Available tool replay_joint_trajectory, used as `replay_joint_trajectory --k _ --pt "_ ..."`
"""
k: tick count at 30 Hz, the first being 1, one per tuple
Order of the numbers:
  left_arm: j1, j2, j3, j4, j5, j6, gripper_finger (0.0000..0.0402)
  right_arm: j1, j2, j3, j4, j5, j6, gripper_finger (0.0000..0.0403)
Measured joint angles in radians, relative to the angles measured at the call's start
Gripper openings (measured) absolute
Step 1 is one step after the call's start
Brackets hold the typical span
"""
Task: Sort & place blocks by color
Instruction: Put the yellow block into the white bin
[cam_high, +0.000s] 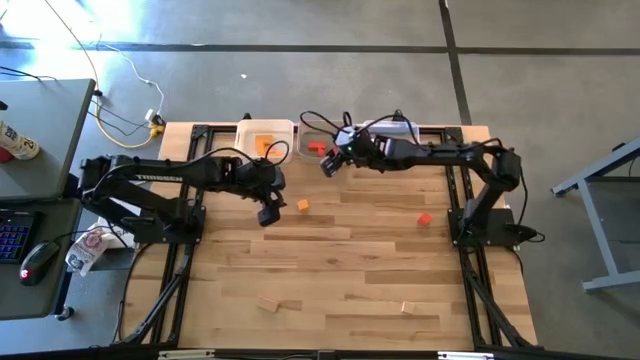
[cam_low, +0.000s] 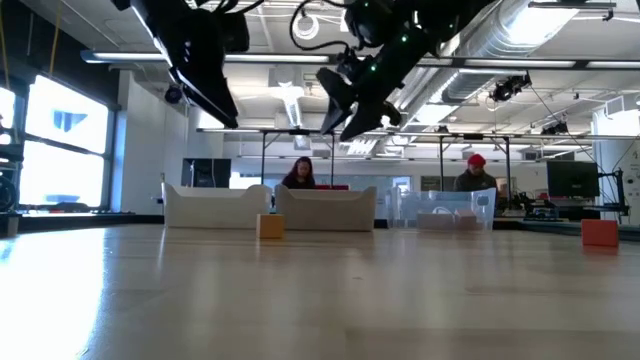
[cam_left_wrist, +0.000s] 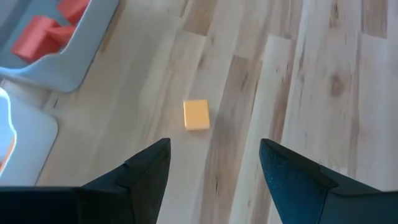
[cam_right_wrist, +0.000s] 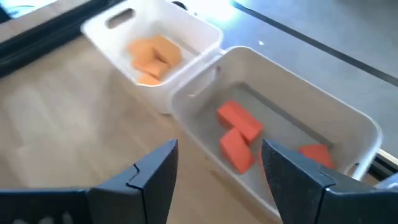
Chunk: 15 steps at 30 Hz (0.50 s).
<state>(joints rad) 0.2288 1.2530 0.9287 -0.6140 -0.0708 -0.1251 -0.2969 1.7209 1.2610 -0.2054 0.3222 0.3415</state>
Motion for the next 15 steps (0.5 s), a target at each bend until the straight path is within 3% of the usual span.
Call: replay_joint_trajectory --k 15 --pt "-0.021 0.146 0.000 0.132 -0.021 0.137 0.0234 0.090 -0.012 0.000 -0.045 0.026 -0.002 0.0217"
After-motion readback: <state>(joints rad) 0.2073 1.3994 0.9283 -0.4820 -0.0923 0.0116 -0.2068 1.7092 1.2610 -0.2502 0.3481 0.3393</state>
